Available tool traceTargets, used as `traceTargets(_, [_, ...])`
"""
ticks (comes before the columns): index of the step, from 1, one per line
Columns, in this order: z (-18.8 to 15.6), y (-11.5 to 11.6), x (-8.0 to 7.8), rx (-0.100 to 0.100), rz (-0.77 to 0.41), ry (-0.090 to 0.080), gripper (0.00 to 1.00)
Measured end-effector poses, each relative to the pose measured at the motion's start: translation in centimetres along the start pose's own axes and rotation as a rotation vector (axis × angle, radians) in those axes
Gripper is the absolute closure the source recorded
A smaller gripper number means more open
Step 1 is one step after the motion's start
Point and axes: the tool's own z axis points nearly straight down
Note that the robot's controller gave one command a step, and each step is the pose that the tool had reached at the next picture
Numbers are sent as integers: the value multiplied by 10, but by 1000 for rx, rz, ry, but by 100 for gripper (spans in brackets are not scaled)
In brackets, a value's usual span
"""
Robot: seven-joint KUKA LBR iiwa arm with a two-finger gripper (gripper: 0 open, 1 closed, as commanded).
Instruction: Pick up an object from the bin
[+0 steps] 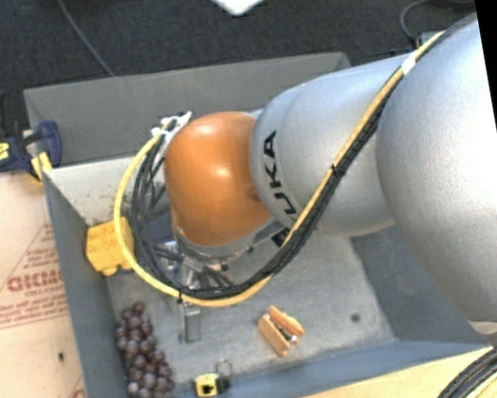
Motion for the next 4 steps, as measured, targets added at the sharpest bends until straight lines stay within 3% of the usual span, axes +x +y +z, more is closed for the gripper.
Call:
traceTargets(1, [-5,-1,-2,-2,5,-8,100])
traceTargets(2, [-5,-1,-2,-2,6,-8,100])
traceTargets(3, [8,13,-11,-4,132,-14,100])
traceTargets(4, [33,28,-17,-5,278,-9,100])
